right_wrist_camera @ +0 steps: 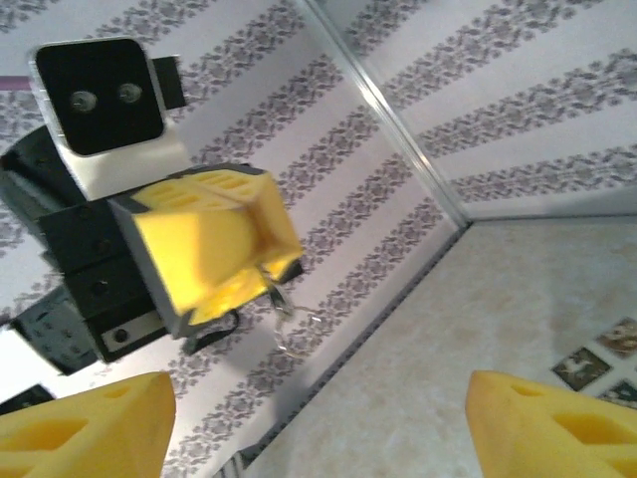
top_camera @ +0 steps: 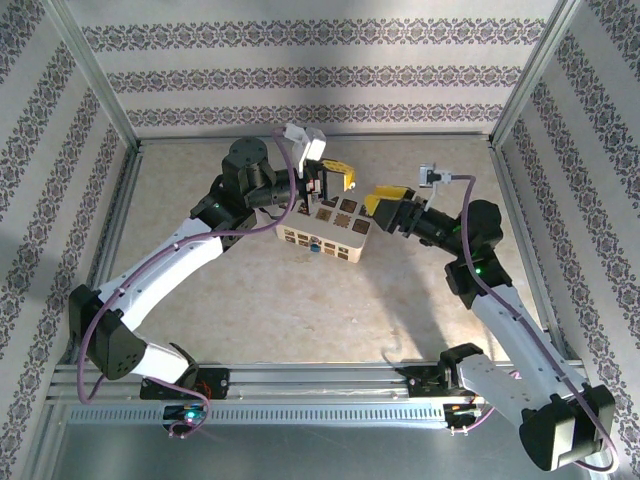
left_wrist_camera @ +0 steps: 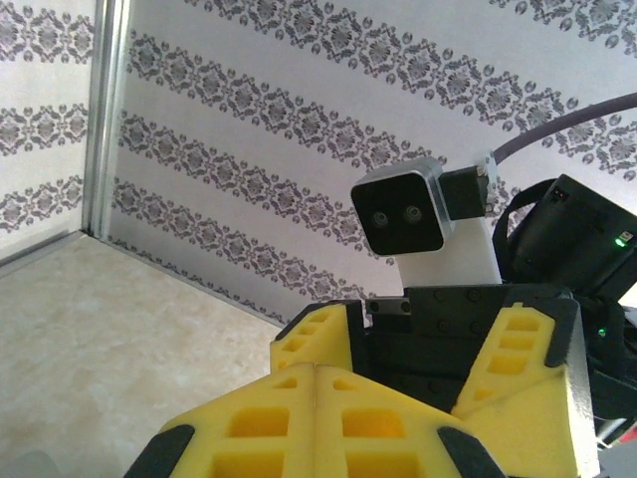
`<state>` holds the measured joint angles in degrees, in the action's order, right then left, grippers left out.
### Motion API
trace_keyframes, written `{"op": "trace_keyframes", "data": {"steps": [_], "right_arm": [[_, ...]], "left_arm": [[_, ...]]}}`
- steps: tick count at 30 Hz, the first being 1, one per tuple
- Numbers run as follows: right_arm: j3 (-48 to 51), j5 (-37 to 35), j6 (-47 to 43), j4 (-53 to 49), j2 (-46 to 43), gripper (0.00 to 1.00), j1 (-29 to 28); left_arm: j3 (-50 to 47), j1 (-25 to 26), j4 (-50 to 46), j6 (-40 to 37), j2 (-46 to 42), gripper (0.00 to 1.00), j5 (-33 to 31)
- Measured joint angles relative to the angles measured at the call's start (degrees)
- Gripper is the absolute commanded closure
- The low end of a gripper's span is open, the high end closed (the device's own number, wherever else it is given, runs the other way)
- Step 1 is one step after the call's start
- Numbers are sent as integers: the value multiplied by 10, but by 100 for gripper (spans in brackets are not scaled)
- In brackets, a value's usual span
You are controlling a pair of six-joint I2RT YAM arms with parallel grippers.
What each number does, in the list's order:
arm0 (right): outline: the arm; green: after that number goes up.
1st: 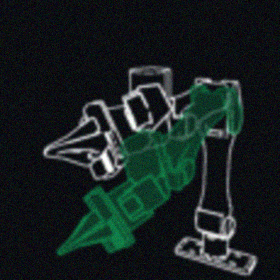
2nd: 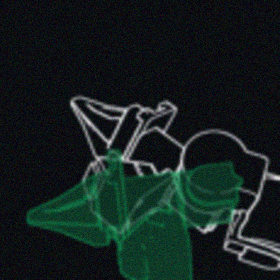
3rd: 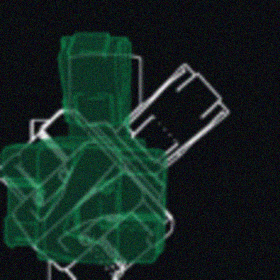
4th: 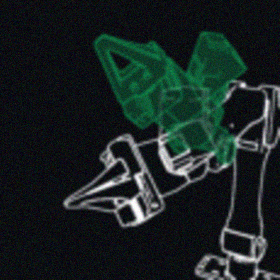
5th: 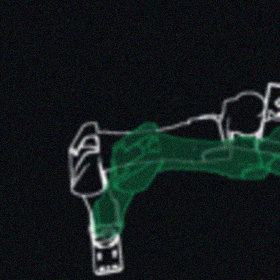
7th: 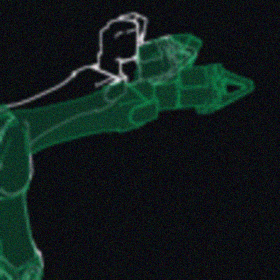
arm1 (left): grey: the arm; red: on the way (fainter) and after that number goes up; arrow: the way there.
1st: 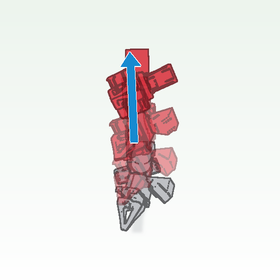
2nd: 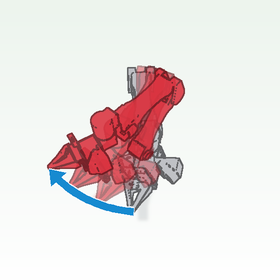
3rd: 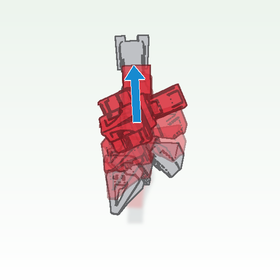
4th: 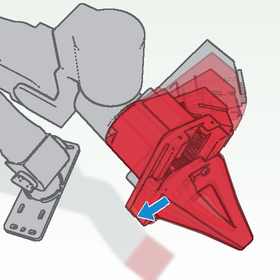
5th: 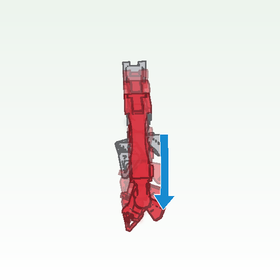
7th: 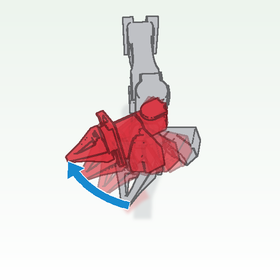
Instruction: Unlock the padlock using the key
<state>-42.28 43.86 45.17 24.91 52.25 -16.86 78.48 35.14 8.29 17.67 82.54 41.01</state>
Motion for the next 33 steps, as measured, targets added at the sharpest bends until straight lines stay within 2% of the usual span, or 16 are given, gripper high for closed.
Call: {"op": "trace_keyframes", "data": {"steps": [3, 10, 33], "right_arm": [[-1, 2, -1, 18, 0, 34, -17], [-2, 1, -1, 38, 10, 42, -33], [-21, -9, -1, 43, 52, 64, -40]], "left_arm": [[0, 0, -1, -1, 0, 100, 10], [0, 0, -1, -1, 4, 100, 24], [0, 0, -1, -1, 5, 100, 36]]}}
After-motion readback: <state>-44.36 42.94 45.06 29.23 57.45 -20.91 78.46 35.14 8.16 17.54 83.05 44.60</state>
